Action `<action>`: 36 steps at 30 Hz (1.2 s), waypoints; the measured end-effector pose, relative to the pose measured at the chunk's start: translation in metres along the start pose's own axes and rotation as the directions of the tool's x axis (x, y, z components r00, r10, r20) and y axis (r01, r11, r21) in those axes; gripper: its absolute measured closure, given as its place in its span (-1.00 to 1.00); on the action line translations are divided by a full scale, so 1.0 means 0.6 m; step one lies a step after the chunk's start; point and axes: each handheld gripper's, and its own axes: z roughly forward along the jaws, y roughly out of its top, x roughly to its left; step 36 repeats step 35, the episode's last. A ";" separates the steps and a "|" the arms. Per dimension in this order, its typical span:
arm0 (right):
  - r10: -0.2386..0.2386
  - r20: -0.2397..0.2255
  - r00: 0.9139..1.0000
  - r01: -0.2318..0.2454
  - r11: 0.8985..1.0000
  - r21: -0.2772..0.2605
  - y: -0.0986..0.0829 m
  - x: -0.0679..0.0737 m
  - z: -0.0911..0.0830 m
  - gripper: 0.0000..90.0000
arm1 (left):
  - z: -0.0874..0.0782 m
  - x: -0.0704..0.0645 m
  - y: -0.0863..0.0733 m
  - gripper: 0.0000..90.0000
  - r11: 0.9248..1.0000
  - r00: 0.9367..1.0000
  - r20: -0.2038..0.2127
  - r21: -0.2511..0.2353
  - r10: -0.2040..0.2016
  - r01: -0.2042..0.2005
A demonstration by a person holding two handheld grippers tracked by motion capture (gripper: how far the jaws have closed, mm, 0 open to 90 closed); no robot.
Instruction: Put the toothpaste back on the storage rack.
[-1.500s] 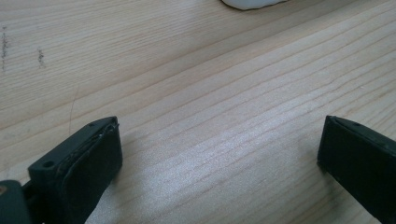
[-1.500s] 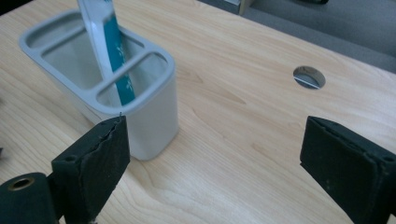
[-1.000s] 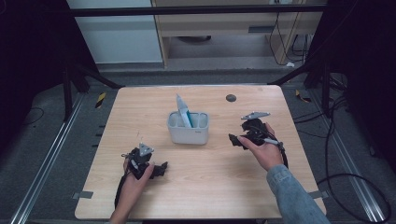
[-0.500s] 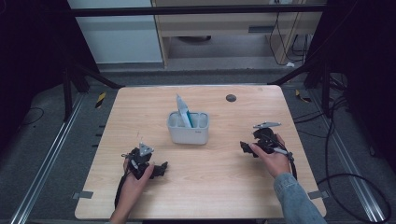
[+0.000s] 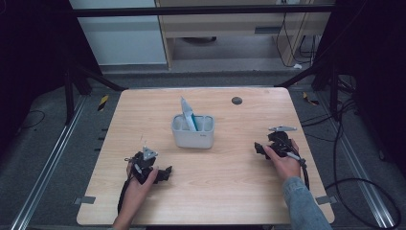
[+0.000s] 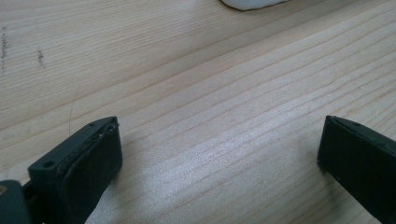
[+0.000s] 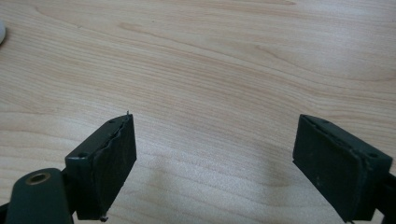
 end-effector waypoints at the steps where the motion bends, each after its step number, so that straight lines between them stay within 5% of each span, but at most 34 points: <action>1: 0.003 -0.002 1.000 -0.003 1.000 0.003 0.000 0.000 0.002 -0.70 | 0.000 0.000 0.000 -1.00 1.000 1.000 0.001 -0.002 -0.001 0.001; 19: 0.020 0.006 1.000 -0.021 1.000 0.023 -0.008 0.007 0.022 -0.71 | 0.000 0.000 0.000 -1.00 1.000 1.000 0.001 -0.002 0.000 0.000; 23: 0.007 0.015 1.000 -0.008 1.000 0.016 -0.011 0.013 0.027 -0.74 | 0.000 0.000 0.000 -1.00 1.000 1.000 0.001 -0.001 0.000 0.000; 27: -0.056 0.020 0.998 0.057 0.998 -0.021 -0.018 0.017 0.033 -0.78 | 0.000 0.000 0.000 -1.00 1.000 1.000 0.001 -0.001 0.000 0.000; 31: -0.027 0.042 0.999 0.028 1.000 -0.013 -0.024 0.014 0.032 -0.98 | 0.000 0.000 0.000 -1.00 1.000 1.000 0.001 -0.002 0.000 0.000; 36: -0.006 0.064 0.998 0.007 1.000 -0.008 -0.027 0.011 0.029 -0.99 | 0.000 -0.001 -0.001 -1.00 1.000 1.000 0.000 -0.001 0.000 0.000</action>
